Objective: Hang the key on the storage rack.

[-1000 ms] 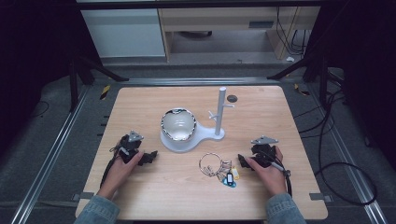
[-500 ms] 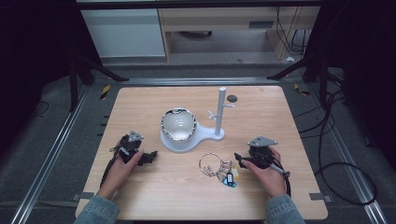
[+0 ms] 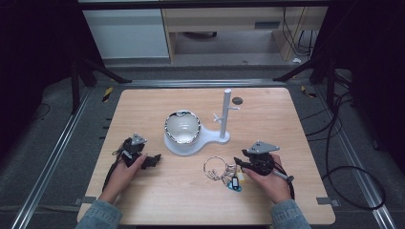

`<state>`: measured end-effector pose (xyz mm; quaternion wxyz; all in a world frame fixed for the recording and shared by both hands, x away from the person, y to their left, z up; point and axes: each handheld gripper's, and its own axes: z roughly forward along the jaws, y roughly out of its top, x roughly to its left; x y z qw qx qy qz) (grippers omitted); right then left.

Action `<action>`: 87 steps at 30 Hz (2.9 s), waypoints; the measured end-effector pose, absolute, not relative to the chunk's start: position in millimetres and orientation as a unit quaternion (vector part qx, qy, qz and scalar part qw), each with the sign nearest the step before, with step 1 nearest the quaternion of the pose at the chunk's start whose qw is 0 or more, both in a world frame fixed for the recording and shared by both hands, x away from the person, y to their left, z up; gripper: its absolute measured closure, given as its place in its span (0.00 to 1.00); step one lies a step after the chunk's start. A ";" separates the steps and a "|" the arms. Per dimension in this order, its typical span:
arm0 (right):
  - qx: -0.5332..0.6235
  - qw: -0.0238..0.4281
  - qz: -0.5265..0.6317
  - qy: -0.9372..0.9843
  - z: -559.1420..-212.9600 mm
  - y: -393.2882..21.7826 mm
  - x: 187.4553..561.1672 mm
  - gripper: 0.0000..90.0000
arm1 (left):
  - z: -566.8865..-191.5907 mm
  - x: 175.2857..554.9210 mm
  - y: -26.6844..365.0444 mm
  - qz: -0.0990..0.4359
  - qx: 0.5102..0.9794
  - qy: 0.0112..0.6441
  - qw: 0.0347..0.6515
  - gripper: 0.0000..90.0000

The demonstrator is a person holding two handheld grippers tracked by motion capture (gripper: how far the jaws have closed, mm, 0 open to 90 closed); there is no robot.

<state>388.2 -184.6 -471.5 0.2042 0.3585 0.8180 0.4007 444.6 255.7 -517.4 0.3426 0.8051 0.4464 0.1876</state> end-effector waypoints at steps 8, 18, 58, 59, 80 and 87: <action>0.327 0.185 0.402 0.835 -476.8 -175.9 391.0 0.86 | -517.4 444.6 255.7 0.188 0.805 0.446 0.343 0.00; 0.312 0.167 0.386 0.852 -487.3 -167.4 395.9 0.83 | -517.4 444.6 255.7 0.188 0.805 0.446 0.343 0.00; 0.310 0.130 0.361 0.870 -498.6 -167.1 395.4 0.97 | -517.4 444.6 255.7 0.188 0.805 0.446 0.342 0.00; 0.310 0.130 0.363 0.869 -498.7 -167.5 395.8 0.97 | -517.4 444.6 255.7 0.188 0.805 0.446 0.342 0.00; 0.324 0.136 0.382 0.855 -492.0 -173.3 395.7 0.99 | -517.4 444.6 255.7 0.188 0.805 0.446 0.343 0.00; 0.326 0.139 0.398 0.846 -483.4 -175.1 392.5 0.99 | -517.4 444.6 255.7 0.187 0.805 0.446 0.343 0.00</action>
